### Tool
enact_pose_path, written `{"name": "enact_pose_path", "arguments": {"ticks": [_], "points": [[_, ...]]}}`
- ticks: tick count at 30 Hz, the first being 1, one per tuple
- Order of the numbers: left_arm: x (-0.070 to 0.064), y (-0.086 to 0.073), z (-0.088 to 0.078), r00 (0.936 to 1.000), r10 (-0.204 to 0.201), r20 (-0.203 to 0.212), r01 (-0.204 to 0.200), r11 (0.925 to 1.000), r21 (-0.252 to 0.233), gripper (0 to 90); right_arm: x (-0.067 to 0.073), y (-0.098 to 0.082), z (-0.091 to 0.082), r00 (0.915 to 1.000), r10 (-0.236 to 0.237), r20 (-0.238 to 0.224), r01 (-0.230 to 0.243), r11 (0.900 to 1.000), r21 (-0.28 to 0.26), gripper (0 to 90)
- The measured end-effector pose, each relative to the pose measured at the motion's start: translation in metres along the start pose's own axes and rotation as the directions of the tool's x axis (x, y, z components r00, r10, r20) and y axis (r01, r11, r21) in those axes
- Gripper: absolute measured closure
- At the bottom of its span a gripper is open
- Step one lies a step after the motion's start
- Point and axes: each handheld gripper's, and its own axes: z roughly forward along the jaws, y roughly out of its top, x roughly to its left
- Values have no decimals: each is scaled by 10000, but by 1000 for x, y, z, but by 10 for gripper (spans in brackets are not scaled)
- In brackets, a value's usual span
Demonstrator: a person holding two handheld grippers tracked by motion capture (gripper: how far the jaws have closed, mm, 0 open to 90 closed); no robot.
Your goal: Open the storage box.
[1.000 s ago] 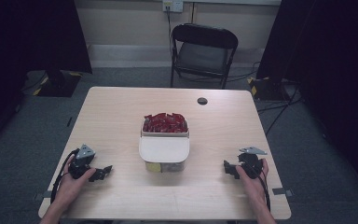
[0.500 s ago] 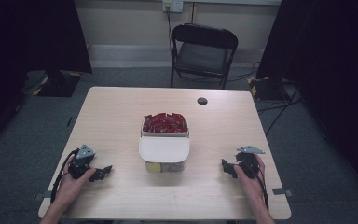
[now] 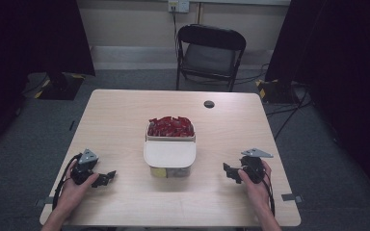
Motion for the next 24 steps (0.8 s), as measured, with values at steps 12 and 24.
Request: {"name": "enact_pose_path", "arguments": {"ticks": [12,24], "points": [[0,0,0,10000,-3,0,3,10000,1,61,30,13,-13,9919,-119,-1261,47,9983,-574,151],[0,0,0,10000,-1,-1,1,10000,1,61,66,28,-6,9766,-955,-1928,832,9940,-706,147]]}}
